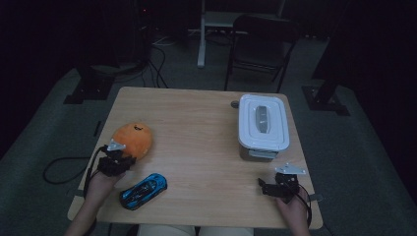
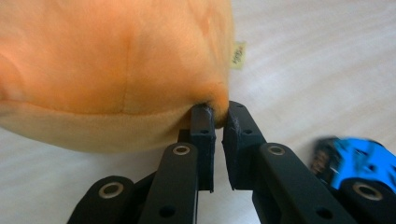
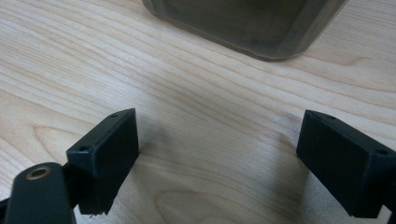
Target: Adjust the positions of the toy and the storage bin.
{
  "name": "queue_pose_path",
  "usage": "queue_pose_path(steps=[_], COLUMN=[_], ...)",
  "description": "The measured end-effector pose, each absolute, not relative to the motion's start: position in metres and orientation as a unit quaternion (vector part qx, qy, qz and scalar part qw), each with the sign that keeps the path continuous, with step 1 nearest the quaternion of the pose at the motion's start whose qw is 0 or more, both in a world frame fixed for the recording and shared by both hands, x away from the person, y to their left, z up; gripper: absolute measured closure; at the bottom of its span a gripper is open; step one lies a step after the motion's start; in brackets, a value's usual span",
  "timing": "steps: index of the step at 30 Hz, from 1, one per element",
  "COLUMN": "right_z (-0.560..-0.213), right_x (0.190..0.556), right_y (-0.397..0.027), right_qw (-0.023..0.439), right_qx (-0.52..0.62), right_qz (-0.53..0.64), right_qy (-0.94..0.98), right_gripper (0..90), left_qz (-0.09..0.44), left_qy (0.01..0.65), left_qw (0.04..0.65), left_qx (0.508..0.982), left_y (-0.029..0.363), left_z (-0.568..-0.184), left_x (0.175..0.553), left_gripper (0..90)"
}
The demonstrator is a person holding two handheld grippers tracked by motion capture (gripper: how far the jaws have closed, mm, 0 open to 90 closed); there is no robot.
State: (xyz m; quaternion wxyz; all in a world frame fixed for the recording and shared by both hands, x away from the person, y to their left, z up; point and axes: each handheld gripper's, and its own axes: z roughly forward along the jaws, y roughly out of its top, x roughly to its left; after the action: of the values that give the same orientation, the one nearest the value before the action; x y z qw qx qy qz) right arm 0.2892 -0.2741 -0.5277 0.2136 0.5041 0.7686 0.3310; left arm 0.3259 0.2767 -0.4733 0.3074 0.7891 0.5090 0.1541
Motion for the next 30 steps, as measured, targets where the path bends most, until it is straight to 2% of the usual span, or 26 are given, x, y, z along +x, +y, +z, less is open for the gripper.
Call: queue_pose_path(steps=[4,6,10,11,12,14,15,18,26,28,30], right_z=[-0.528,-0.528,-0.528,-0.528,-0.528,-0.528,-0.528,-0.528,-0.528,-0.528,-0.528], right_x=[0.289,0.289,0.289,0.289,0.289,0.289,0.289,0.289,0.289,0.289,0.289], right_y=[-0.274,-0.274,-0.274,-0.274,-0.274,-0.274,-0.274,-0.274,-0.274,-0.274,-0.274], right_qw=[0.214,0.213,0.214,0.214,0.214,0.213,0.213,0.213,0.214,0.214,0.214], right_qx=[0.504,0.504,0.504,0.504,0.504,0.504,0.504,0.504,0.504,0.504,0.504], right_qz=[0.331,0.331,0.331,0.331,0.331,0.331,0.331,0.331,0.331,0.331,0.331], right_qy=[0.768,0.769,0.769,0.769,0.769,0.768,0.768,0.768,0.769,0.769,0.769], right_gripper=[12.4,12.4,12.4,12.4,12.4,12.4,12.4,12.4,12.4,12.4,12.5], left_qz=[0.124,0.138,0.177,0.183,0.188,0.206,0.211,0.224,0.215,0.212,0.206], left_qy=[0.496,0.49,0.502,0.506,0.511,0.527,0.534,0.548,0.562,0.567,0.57], left_qw=[0.33,0.345,0.358,0.359,0.361,0.353,0.349,0.333,0.302,0.286,0.292], left_qx=[0.794,0.788,0.767,0.762,0.757,0.745,0.74,0.734,0.74,0.743,0.74], left_y=[0.272,0.273,0.284,0.288,0.291,0.294,0.296,0.298,0.292,0.29,0.293], left_z=[-0.472,-0.461,-0.441,-0.437,-0.433,-0.429,-0.427,-0.426,-0.443,-0.452,-0.458], left_x=[0.317,0.309,0.309,0.311,0.313,0.32,0.324,0.338,0.37,0.375,0.377], left_gripper=[82.6,71.9,61.5,52.9,52.9,40.3,40.3,29.9,25.5,20.1,20.2])
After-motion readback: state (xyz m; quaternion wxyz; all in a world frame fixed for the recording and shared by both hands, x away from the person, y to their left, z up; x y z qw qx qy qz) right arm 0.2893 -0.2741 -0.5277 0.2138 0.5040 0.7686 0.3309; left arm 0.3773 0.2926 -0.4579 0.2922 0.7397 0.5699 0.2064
